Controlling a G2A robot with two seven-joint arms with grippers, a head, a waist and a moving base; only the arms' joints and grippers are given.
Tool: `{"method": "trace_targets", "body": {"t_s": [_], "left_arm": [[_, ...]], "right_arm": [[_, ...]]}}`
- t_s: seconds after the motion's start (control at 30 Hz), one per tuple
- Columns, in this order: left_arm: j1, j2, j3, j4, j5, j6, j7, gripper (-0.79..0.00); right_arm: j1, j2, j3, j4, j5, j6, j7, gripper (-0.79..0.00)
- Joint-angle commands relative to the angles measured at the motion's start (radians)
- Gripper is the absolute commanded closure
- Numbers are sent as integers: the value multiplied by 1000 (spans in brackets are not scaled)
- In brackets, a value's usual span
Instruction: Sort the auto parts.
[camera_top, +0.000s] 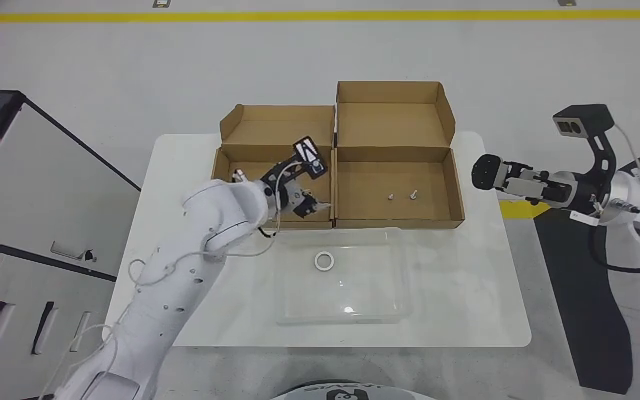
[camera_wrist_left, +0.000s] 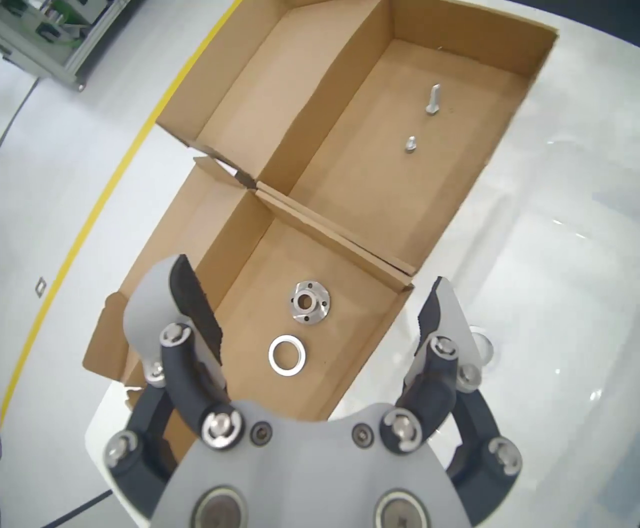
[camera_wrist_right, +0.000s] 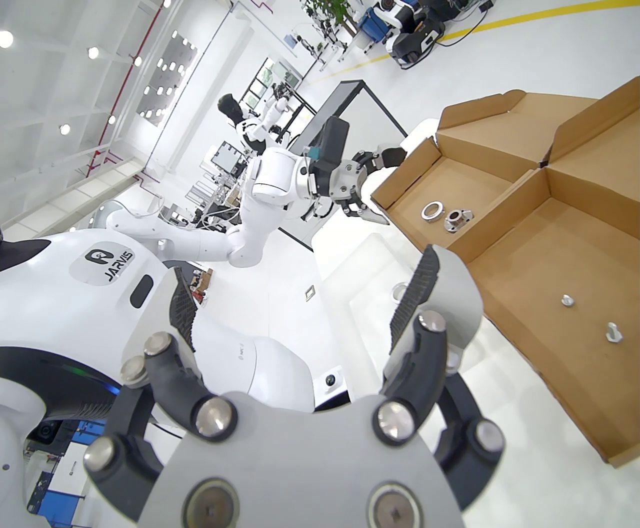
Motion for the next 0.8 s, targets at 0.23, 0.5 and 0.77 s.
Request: {"method": "trace_targets", "body": {"t_s": [0.23,0.5,0.77], "left_arm": [[66,28,-60,-164,-170,-114,-171,-785],[138,54,-81,-287,-273,-89,-319,-785],[152,62,-85,-317,-286,-48,-353,-785]], "right_arm": [[0,0,0,0,0,0,0,-785],[0,0,0,0,0,0,0,-785],[0,0,0,0,0,0,0,-785]]}}
